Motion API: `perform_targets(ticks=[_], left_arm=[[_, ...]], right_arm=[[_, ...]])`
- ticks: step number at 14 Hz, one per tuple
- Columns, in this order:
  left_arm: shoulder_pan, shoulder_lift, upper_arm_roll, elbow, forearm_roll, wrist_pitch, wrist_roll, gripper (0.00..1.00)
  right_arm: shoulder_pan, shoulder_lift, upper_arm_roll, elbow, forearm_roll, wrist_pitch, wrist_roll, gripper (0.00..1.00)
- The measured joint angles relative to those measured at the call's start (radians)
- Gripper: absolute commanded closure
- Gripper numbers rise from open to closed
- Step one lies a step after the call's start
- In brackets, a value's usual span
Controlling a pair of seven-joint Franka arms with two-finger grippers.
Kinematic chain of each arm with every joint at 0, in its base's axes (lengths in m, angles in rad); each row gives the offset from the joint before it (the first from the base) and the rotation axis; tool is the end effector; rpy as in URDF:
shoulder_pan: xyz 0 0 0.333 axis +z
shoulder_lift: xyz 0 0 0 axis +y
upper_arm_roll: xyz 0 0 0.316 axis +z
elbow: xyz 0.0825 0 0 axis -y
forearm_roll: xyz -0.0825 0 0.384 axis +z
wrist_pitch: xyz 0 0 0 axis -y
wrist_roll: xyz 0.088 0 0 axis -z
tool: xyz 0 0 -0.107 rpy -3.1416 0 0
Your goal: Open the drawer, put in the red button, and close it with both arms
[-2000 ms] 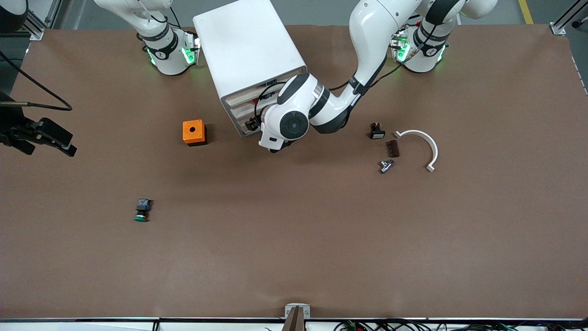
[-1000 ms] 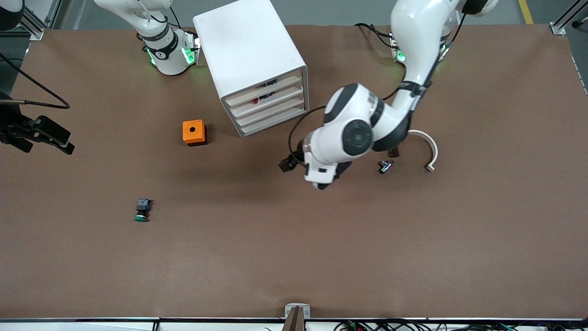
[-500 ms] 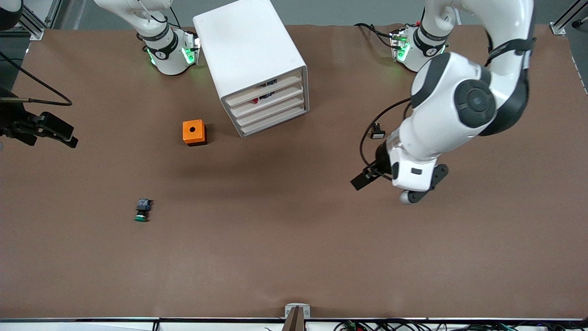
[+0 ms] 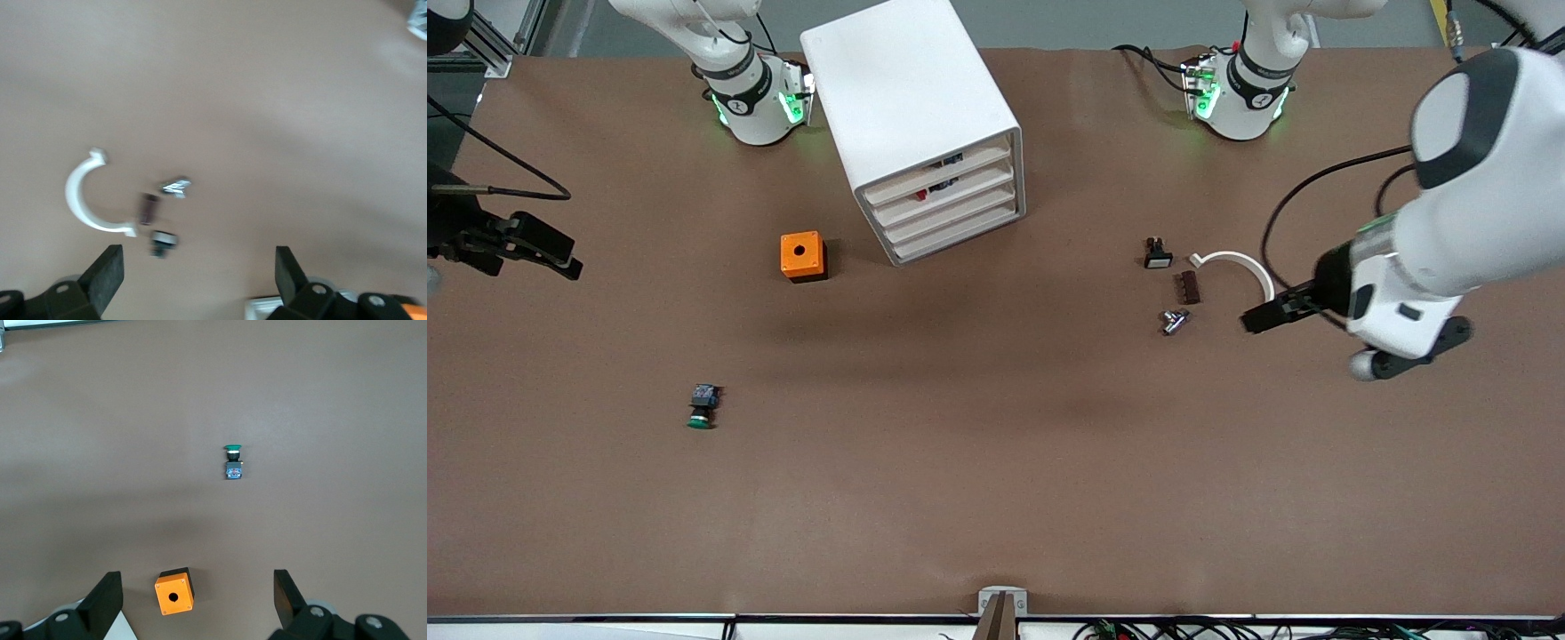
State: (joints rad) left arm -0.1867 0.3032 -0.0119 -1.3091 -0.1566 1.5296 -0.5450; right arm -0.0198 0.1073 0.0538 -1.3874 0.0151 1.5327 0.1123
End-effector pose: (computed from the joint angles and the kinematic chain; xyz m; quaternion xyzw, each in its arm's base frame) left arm 0.6234 -0.1418 0.5640 0.9810 0.1718 -0.0674 0.0596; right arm 0.5841 0.0195 0.6463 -0.9990 0.0389 -0.0183 0.0118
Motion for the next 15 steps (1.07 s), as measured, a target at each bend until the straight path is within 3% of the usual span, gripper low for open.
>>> perform_targets(ticks=[6,12,15], left_arm=[[0.133,-0.067,-0.007,-0.011,0.045,-0.083,0.279,0.0],[0.094,-0.094,0.127,-0.04,0.054,-0.064,0.453,0.0],[0.076,-0.095,0.144,-0.075,0.054,0.017,0.471,0.0]], right_arm=[[0.0,-0.09,0.002,-0.151,0.0,0.113,-0.001,0.0],[0.0,-0.126,0.006,-0.199,0.0,0.125,-0.001,0.0],[0.0,-0.126,0.006,-0.2,0.001,0.126,-0.001,0.0]])
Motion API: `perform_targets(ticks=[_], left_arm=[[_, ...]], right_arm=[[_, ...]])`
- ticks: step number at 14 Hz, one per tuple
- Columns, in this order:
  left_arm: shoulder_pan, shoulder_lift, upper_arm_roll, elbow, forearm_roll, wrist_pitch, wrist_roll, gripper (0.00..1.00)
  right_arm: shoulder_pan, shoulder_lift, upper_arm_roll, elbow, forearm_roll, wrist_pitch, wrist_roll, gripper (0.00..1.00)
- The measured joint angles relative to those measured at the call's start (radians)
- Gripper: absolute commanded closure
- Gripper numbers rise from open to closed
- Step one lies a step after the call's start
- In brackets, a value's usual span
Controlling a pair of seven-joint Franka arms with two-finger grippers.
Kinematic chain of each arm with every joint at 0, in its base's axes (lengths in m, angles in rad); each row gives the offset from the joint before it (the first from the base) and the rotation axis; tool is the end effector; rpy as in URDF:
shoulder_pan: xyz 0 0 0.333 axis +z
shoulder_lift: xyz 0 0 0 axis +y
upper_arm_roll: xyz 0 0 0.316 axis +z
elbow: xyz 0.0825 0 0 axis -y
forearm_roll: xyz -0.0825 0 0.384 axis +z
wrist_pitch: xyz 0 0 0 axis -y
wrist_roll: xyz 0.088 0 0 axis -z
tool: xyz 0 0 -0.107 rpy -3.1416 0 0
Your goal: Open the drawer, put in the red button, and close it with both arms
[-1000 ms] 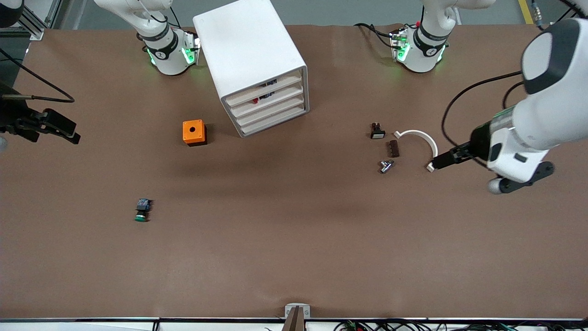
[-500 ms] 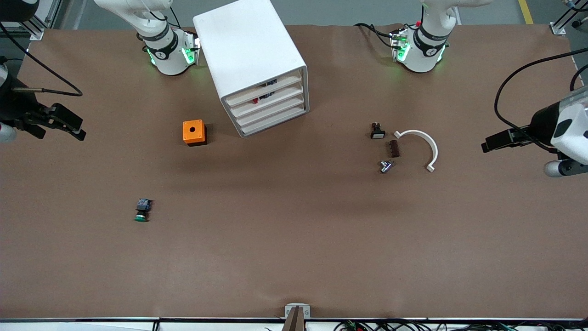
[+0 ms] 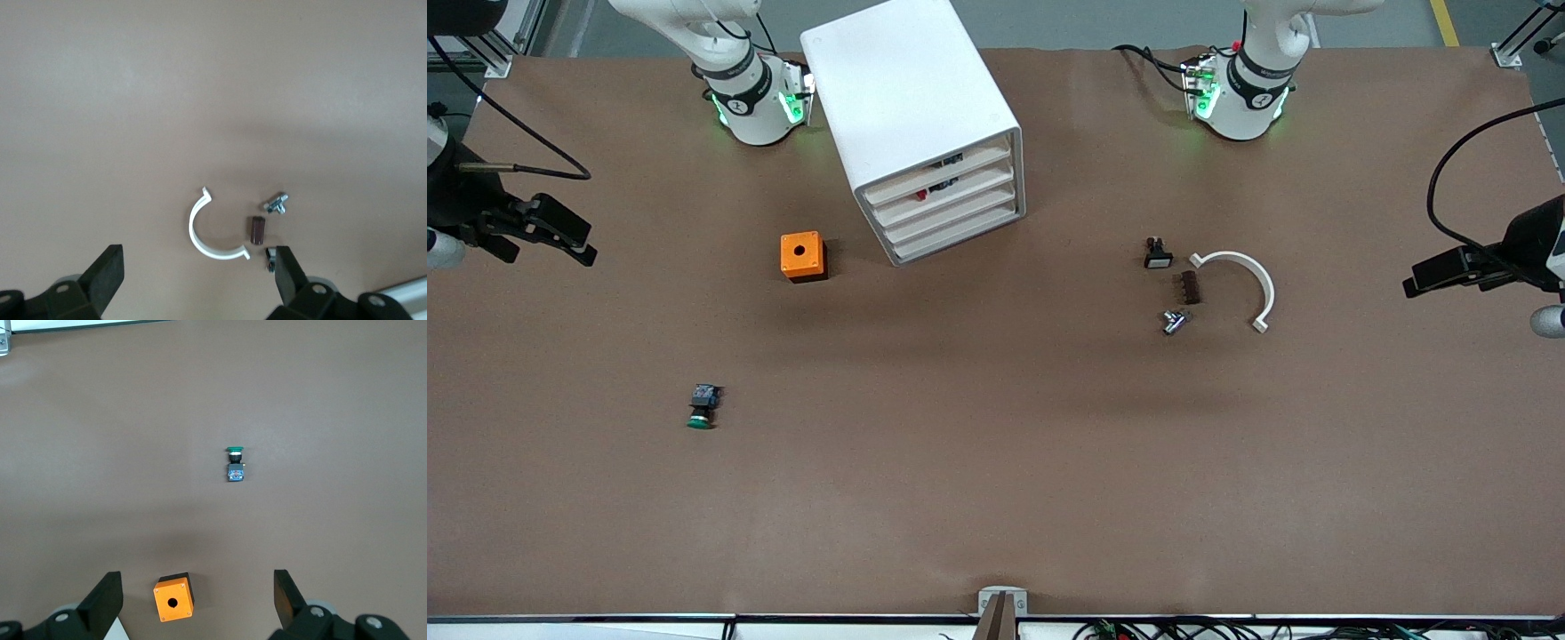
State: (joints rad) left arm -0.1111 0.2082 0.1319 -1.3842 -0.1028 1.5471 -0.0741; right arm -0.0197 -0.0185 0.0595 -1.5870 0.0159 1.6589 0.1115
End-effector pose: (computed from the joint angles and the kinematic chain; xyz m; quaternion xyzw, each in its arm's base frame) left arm 0.6146 -0.0071 0.5897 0.9980 0.0462 -0.0228 0.0372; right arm 0.5572 0.0241 0.6352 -0.9983 0.0361 -0.0445 0.0108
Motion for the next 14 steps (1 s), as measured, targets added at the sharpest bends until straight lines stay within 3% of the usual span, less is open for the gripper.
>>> perform_targets(ticks=[3,7,14], left_arm=[[0.013,0.0,-0.008,-0.028,0.005,0.053,0.0,0.0],[0.114,-0.001,-0.112,-0.029,0.015,0.085,0.003,0.0],[0.115,-0.013,-0.128,-0.013,0.034,0.099,0.003,0.0]], right_arm=[[0.0,0.0,0.0,0.0,0.0,0.0,-0.025,0.0],[0.0,0.0,0.001,-0.001,0.001,0.001,-0.043,0.0],[0.0,0.0,0.003,-0.001,0.001,0.001,-0.017,0.0]])
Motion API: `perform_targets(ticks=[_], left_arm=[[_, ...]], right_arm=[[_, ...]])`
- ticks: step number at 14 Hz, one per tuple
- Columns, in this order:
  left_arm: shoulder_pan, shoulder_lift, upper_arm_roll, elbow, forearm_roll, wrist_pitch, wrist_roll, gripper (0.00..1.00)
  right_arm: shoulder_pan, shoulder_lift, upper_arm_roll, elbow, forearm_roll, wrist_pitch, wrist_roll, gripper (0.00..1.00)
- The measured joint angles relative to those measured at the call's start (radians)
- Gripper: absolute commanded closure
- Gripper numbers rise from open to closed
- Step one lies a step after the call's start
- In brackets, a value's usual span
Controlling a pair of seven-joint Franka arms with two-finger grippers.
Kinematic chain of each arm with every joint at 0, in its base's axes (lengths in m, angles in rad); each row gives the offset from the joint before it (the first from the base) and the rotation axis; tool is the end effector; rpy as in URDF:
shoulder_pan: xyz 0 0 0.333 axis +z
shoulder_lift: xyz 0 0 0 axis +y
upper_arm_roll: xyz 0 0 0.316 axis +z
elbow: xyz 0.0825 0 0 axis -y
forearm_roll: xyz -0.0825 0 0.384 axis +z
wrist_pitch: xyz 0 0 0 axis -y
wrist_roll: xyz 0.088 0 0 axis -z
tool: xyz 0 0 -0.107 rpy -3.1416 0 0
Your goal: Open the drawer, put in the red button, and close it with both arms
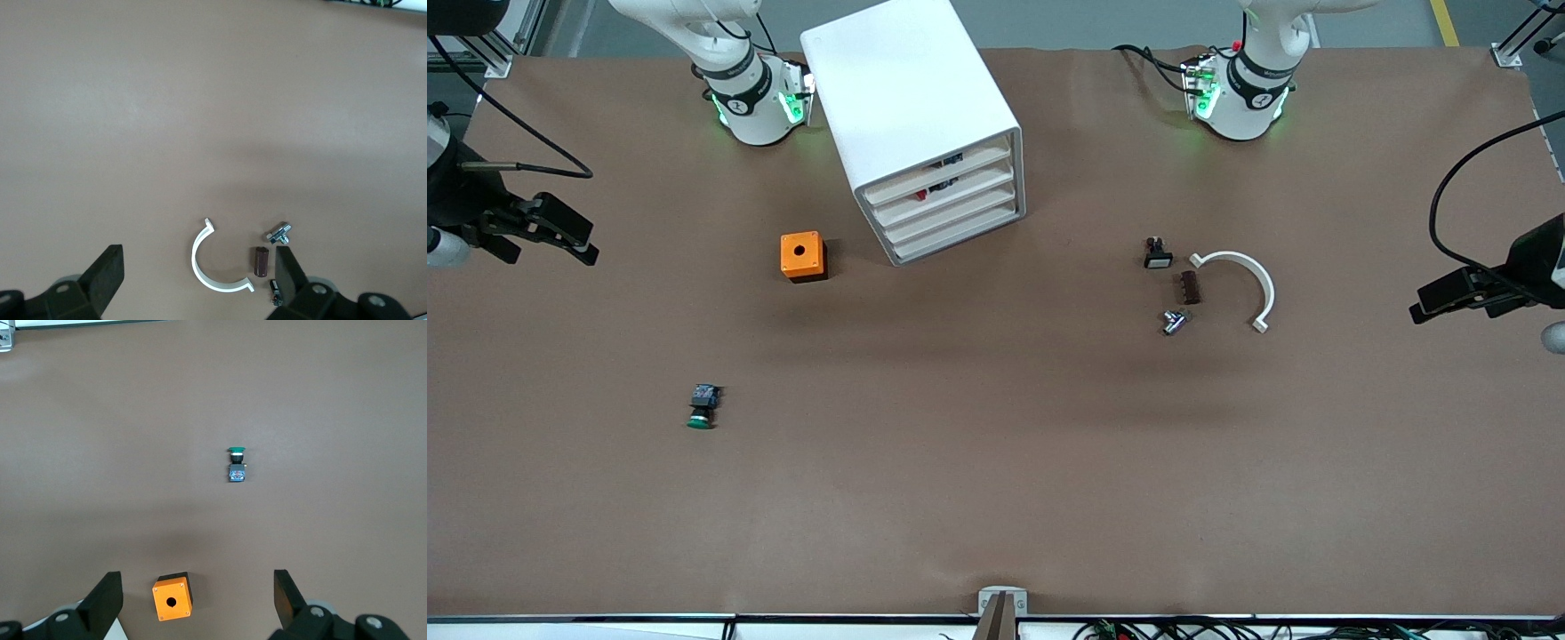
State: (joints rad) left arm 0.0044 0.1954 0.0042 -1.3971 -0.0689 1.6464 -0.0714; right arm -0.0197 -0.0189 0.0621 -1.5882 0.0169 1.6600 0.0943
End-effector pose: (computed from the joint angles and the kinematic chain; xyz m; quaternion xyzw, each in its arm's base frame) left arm 0.6217 -0.0018 0.5992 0.9982 0.0416 0.0259 0.0348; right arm 0.5571 0.0257 0.6350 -0.9986 0.0263 -0.0447 0.0109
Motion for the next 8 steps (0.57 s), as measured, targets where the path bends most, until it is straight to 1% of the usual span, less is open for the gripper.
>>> perform_targets(ticks=[2,5,8], left_arm=[[0.0,-0.019,-0.002,0.006,0.0,-0.011,0.0,0.0],[-0.001,-0.052,-0.012,0.008,0.0,-0.061,0.0,0.0],[-0.002,-0.056,-0.021,0.006,0.012,-0.082,0.0,0.0]], right_arm=[[0.0,0.0,0.0,0.0,0.0,0.0,0.0,0.0],[0.0,0.0,0.0,-0.001,0.0,0.0,0.0,0.0],[0.0,0.0,0.0,-0.002,0.0,0.0,0.0,0.0]])
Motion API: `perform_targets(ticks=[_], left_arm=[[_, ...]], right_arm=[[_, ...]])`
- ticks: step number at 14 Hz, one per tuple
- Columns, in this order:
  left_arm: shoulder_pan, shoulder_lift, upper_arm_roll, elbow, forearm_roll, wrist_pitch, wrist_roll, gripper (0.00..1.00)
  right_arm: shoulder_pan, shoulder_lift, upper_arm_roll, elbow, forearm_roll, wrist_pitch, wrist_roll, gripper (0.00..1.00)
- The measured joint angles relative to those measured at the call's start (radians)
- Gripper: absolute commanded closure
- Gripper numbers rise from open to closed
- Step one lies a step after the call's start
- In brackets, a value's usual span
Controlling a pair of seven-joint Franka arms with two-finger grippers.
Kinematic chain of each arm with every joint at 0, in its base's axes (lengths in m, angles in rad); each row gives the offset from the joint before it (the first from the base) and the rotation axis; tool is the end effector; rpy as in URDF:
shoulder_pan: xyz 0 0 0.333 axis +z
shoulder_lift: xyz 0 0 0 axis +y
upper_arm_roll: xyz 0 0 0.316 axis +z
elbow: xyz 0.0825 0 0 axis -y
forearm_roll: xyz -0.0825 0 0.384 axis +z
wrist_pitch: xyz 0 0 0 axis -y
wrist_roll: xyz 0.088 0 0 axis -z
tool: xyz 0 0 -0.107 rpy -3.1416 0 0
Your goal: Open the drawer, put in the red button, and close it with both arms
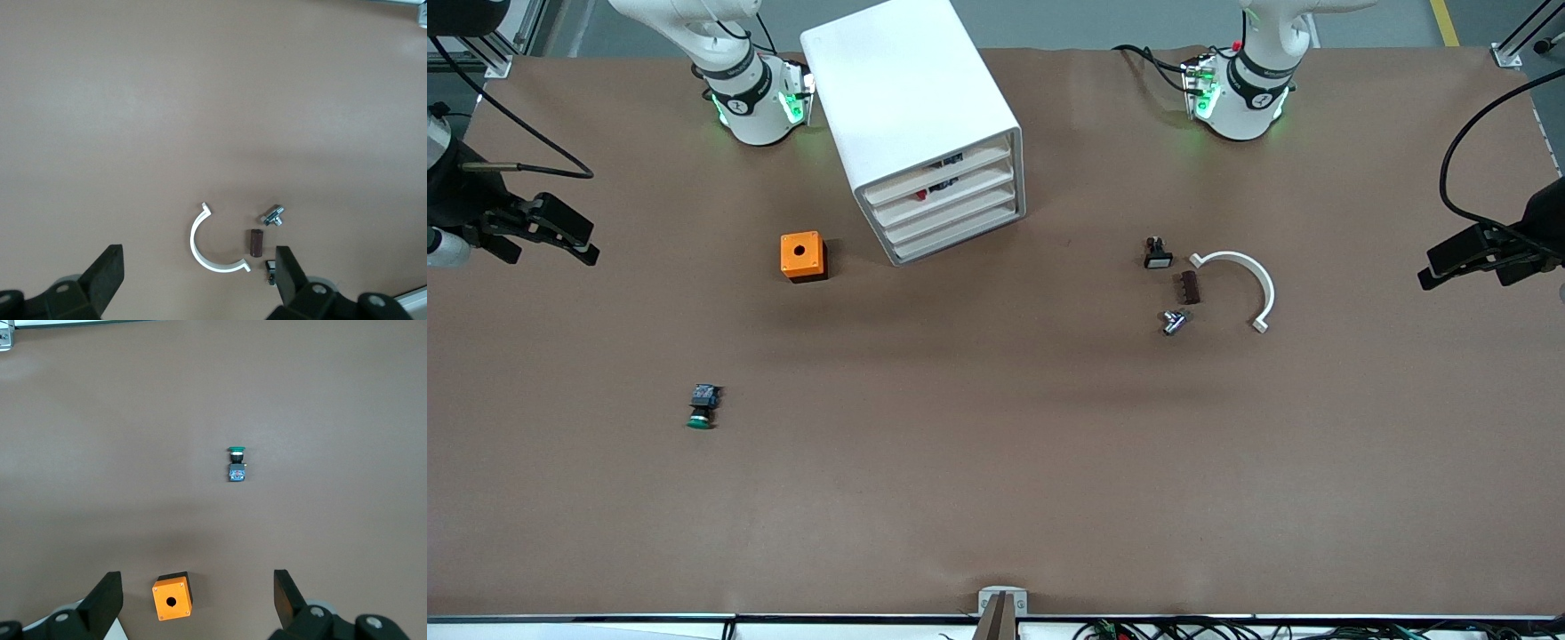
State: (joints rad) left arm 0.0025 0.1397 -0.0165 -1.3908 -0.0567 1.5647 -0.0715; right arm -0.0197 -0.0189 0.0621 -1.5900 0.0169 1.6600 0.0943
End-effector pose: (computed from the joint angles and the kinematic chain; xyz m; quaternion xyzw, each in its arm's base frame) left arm 0.5975 -0.0137 0.6286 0.9990 0.0282 0.0158 0.0302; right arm 0.5571 0.0257 0.6341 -0.9986 0.0263 -0.0438 0.0109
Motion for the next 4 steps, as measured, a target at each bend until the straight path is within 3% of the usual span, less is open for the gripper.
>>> perform_targets(ticks=[4], left_arm=[[0.0,0.0,-0.016,-0.001,0.007,-0.013,-0.003,0.0]], right_arm=[[0.0,0.0,0.0,-0.001,0.0,0.0,0.0,0.0]])
